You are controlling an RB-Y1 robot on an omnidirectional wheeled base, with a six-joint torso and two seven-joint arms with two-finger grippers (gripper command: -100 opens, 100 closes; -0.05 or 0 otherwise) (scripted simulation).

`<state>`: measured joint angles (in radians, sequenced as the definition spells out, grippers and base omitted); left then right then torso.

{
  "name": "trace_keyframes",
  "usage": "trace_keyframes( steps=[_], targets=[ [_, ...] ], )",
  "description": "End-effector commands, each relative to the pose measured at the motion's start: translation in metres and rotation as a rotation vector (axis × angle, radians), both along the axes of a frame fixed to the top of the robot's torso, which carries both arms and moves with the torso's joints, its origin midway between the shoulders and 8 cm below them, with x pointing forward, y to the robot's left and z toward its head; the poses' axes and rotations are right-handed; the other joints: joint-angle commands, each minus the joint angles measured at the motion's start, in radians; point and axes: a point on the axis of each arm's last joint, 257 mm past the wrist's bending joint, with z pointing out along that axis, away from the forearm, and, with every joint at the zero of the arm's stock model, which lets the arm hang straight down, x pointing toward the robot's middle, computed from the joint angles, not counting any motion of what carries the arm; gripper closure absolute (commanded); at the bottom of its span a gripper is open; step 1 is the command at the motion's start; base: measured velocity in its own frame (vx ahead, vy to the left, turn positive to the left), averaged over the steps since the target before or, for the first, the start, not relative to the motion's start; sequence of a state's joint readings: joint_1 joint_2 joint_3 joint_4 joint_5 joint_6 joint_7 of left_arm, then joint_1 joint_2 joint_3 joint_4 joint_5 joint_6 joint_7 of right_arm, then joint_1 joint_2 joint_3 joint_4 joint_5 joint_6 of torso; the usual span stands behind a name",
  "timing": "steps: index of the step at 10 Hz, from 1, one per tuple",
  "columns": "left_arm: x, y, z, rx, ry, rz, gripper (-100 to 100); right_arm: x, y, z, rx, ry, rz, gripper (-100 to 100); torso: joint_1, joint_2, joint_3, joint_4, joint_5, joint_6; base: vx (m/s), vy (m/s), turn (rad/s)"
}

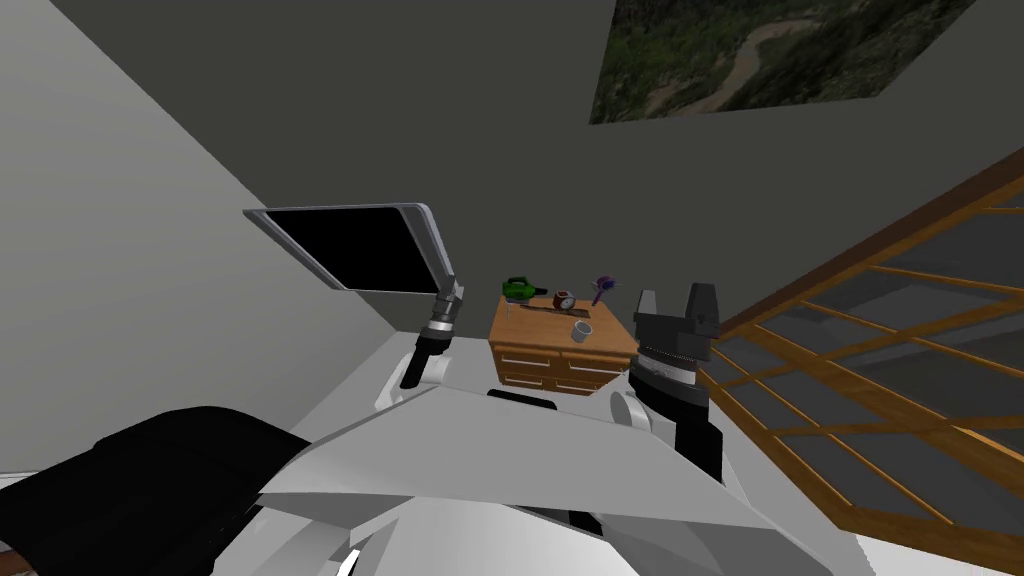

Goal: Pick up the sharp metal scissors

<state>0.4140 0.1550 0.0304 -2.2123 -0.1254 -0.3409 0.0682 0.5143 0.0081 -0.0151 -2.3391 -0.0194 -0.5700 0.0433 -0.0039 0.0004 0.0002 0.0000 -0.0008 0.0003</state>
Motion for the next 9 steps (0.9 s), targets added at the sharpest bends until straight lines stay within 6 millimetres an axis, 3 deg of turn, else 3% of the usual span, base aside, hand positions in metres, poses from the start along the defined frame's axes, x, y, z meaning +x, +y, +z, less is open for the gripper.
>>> trace_keyframes(
  steps=[1,4,5,9],
  targets=[
    [0.014,0.004,-0.021,0.049,0.058,0.019,-100,0.0,0.0,0.0,0.0,0.0,0.0,0,0.0,0.0,0.0,0.0,0.0,0.0,-0.008,-0.06,-0.14],
    [0.035,0.014,-0.064,0.142,0.17,0.058,-100,0.0,0.0,0.0,0.0,0.0,0.0,0,0.0,0.0,0.0,0.0,0.0,0.0,-0.005,-0.059,-0.146],
    [0.035,0.014,-0.064,0.142,0.17,0.058,-100,0.0,0.0,0.0,0.0,0.0,0.0,0,0.0,0.0,0.0,0.0,0.0,0.0,0.0,-0.046,-0.055],
    [0.053,0.029,-0.111,0.245,0.288,0.104,-100,0.0,0.0,0.0,0.0,0.0,0.0,0,0.001,0.0,0.0,0.0,0.0,-0.001,-0.004,-0.048,-0.115]
  ],
)
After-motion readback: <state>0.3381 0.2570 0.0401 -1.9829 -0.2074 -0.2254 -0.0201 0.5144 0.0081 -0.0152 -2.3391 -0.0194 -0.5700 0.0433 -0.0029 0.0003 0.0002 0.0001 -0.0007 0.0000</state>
